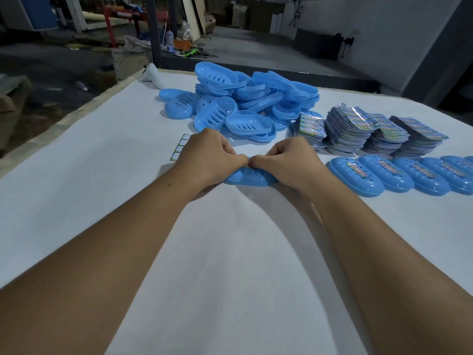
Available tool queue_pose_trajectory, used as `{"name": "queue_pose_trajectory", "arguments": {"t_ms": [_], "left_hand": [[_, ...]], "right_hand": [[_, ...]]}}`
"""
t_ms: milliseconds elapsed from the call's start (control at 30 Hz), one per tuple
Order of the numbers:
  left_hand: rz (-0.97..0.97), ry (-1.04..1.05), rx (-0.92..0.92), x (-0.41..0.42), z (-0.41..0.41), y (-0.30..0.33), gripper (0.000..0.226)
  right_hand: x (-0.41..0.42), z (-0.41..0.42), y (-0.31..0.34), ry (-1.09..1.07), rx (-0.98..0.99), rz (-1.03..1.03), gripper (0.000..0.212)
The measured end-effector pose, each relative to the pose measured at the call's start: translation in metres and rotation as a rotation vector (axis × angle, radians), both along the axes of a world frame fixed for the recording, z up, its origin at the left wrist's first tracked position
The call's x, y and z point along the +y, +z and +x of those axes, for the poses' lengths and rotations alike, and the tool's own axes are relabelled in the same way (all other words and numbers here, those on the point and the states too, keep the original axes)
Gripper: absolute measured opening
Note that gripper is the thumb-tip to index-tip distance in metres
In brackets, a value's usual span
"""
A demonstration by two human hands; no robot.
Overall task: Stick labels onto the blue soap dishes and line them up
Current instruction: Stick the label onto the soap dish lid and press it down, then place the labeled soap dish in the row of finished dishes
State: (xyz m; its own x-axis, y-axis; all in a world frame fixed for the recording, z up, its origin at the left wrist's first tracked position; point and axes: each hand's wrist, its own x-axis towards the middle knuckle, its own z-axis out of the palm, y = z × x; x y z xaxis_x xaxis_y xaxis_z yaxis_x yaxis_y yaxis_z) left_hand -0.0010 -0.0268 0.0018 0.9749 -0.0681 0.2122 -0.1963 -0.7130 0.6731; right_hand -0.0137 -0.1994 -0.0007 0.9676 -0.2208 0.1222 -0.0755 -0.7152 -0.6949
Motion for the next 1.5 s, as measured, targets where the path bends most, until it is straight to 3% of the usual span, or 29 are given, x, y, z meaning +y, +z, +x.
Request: {"name": "queue_pose_trajectory", "arguments": {"t_ms": [100, 300, 433, 500, 600, 733, 833, 1100, 1200, 1500], "left_hand": [[-0.003, 0.013, -0.001, 0.001, 0.001, -0.001, 0.028], [-0.047, 0.005, 0.035, 0.003, 0.006, -0.004, 0.035], [-0.346, -0.034, 0.137, 0.004, 0.009, -0.006, 0.03], [-0.327, 0.043, 0.043, 0.006, 0.012, -0.005, 0.023], [-0.274, 0.108, -0.116, 0.009, 0.013, -0.001, 0.023], [-0.234, 0.074, -0.235, 0.011, 0.011, -0.003, 0.023], [-0.221, 0.042, -0.277, 0.012, 0.01, -0.006, 0.019], [-0.195, 0.017, -0.279, 0.014, 0.007, -0.007, 0.016], [-0.192, 0.001, -0.269, 0.014, 0.006, -0.007, 0.017], [-0.18, -0.045, -0.264, 0.015, 0.004, -0.008, 0.016]], "right_hand": [[-0.001, -0.001, 0.0, -0.003, 0.014, -0.01, 0.052], [-0.006, -0.003, 0.0, 0.057, 0.035, 0.108, 0.045], [-0.009, -0.006, 0.001, 0.04, 0.043, 0.31, 0.043], [-0.012, -0.007, 0.002, 0.024, -0.05, 0.357, 0.038], [-0.01, -0.012, 0.001, 0.132, -0.162, 0.277, 0.019], [0.003, -0.02, -0.005, 0.346, -0.058, -0.011, 0.066], [0.009, -0.024, -0.006, 0.356, -0.065, -0.151, 0.068], [-0.012, -0.046, 0.001, -0.112, -0.132, -0.567, 0.066], [-0.026, -0.053, 0.0, -0.238, -0.06, -0.672, 0.066], [-0.051, -0.064, -0.007, -0.364, -0.023, -0.647, 0.061]]}}
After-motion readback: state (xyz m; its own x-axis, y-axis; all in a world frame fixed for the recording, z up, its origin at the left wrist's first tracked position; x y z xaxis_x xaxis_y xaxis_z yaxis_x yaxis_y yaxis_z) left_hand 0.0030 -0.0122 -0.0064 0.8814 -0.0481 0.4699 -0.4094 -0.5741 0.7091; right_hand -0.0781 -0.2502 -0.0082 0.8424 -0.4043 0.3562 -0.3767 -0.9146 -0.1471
